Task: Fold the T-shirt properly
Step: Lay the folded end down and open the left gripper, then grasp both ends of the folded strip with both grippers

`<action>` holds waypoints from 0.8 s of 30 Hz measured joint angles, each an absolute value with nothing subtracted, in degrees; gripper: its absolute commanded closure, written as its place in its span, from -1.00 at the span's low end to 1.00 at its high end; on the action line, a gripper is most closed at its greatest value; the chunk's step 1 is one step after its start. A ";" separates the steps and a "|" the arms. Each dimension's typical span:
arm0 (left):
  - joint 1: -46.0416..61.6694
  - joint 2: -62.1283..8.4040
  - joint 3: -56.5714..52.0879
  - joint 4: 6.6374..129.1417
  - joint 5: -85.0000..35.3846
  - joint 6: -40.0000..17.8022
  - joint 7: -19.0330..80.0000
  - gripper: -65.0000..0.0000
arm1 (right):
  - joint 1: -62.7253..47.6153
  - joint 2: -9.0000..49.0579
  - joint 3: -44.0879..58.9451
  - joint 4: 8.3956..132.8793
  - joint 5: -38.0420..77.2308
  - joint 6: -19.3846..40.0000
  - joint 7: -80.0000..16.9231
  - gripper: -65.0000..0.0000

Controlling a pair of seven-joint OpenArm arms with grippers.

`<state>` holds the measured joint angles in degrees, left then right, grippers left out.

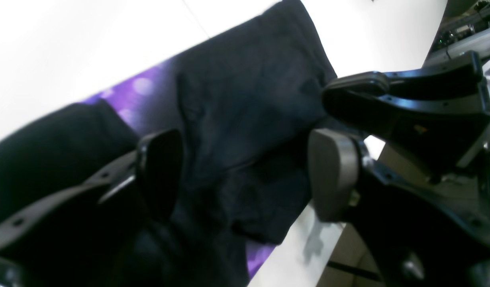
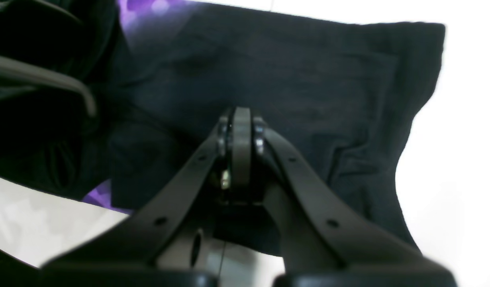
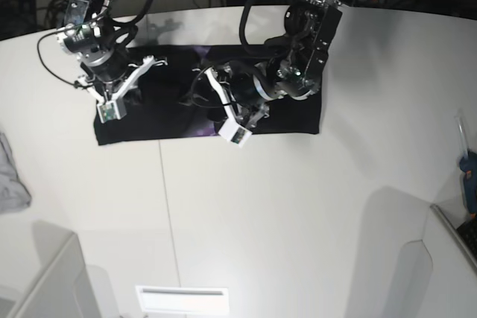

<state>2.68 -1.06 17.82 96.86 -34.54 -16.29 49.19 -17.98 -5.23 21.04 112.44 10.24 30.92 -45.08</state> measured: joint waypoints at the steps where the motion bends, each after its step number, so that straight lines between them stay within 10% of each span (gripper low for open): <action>1: 3.81 -2.17 16.03 99.44 -35.05 -16.45 48.86 0.14 | -17.02 -6.24 23.38 112.44 10.11 30.89 -45.15 1.00; 4: 8.23 -5.93 6.74 105.69 -34.68 -16.16 48.51 1.00 | -14.17 -6.98 29.21 112.49 10.00 30.92 -50.02 1.00; 12: 18.92 -9.93 -19.35 107.98 -34.57 -16.43 48.47 1.00 | -4.51 -0.45 37.12 111.74 23.92 31.09 -70.04 -0.21; 24: 22.52 -9.85 -31.86 103.33 -33.98 -26.65 48.49 1.00 | 1.80 4.45 39.27 92.53 29.54 30.94 -74.78 -0.26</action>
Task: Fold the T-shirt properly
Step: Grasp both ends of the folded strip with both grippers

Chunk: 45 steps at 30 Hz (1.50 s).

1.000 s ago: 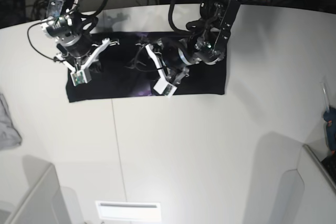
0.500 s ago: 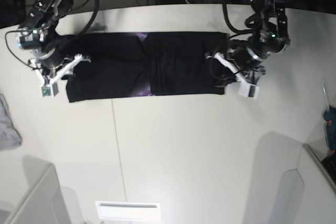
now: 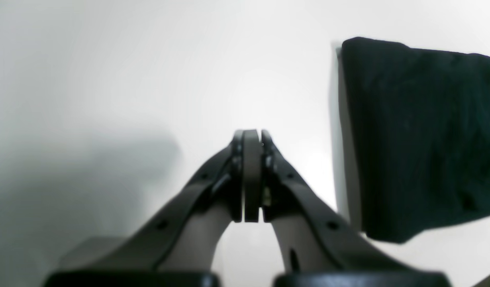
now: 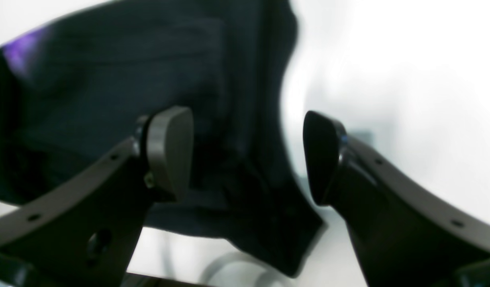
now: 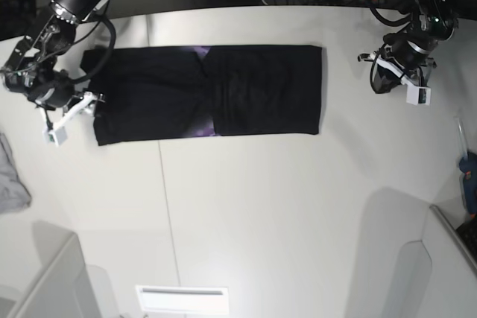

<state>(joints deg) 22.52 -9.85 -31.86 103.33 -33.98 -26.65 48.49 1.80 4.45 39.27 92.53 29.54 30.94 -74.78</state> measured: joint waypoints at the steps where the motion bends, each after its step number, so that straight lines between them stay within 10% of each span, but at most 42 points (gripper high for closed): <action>1: 22.46 -9.74 -31.66 102.85 -33.45 -26.65 48.49 1.00 | 2.24 4.58 39.27 91.18 29.93 30.96 -74.85 -0.26; 30: 16.14 -8.36 -15.33 90.89 -24.88 -26.83 36.38 1.00 | -0.36 4.21 38.76 81.62 33.06 31.03 -66.48 -0.26; 40: 12.56 -7.77 -9.85 86.67 -25.63 -26.63 34.28 1.00 | -0.82 4.14 38.72 81.06 32.80 31.09 -67.13 1.00; 45: 12.49 -7.81 -7.29 86.08 -26.20 -27.00 33.58 1.00 | -0.01 6.20 38.39 81.01 31.70 31.07 -68.66 1.00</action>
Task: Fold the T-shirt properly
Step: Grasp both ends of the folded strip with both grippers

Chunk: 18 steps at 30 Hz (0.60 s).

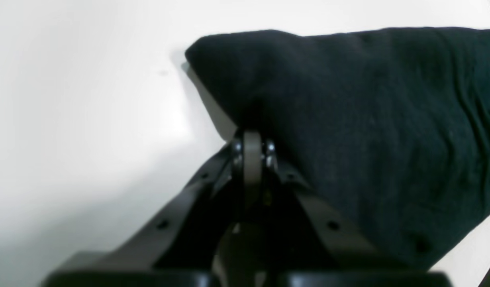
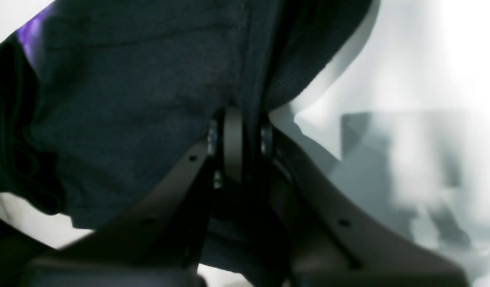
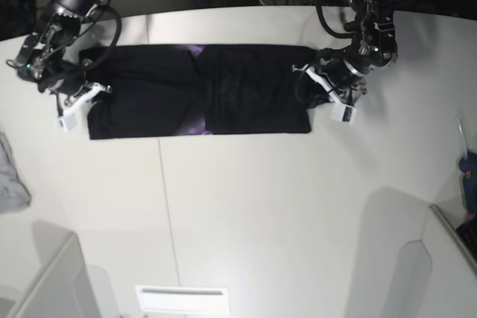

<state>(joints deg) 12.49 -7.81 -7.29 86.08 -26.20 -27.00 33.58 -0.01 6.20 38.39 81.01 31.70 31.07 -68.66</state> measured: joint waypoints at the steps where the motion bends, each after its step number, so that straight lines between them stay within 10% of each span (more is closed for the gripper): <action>1: 12.45 -7.81 -6.46 86.15 -26.22 -27.00 33.54 1.00 | 0.12 6.72 38.39 81.01 31.53 31.00 -69.14 1.00; 18: 6.28 -6.17 9.52 85.78 -25.50 -16.45 35.70 1.00 | -4.64 8.34 25.28 105.41 30.57 17.58 -69.65 1.00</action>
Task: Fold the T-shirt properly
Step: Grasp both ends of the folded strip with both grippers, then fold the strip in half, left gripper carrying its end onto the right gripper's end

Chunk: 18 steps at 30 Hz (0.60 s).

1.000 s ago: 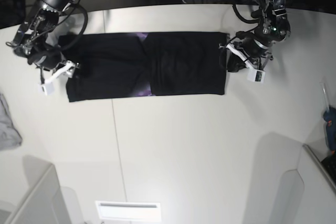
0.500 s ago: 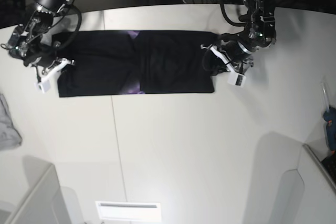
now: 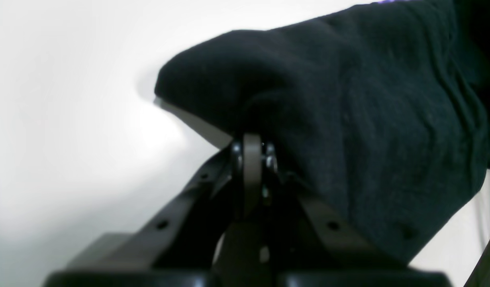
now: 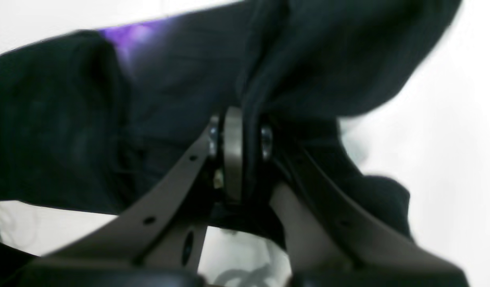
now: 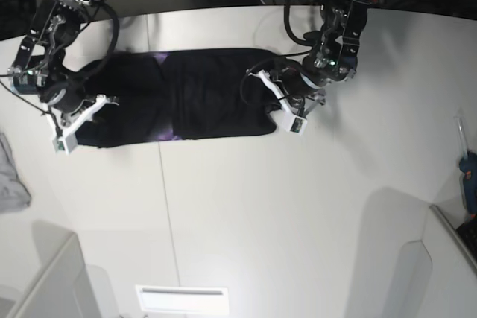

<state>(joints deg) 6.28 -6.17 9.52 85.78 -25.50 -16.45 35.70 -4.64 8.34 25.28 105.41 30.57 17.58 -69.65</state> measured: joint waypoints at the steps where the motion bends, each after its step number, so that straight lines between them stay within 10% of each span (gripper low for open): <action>1: 5.74 -5.80 9.80 85.45 -25.47 -16.40 36.07 1.00 | -4.80 8.38 24.82 106.69 30.63 17.41 -69.60 1.00; 18: 2.02 -3.49 13.85 84.27 -24.25 -16.25 37.06 1.00 | -7.38 4.19 23.09 114.50 31.20 16.80 -69.87 1.00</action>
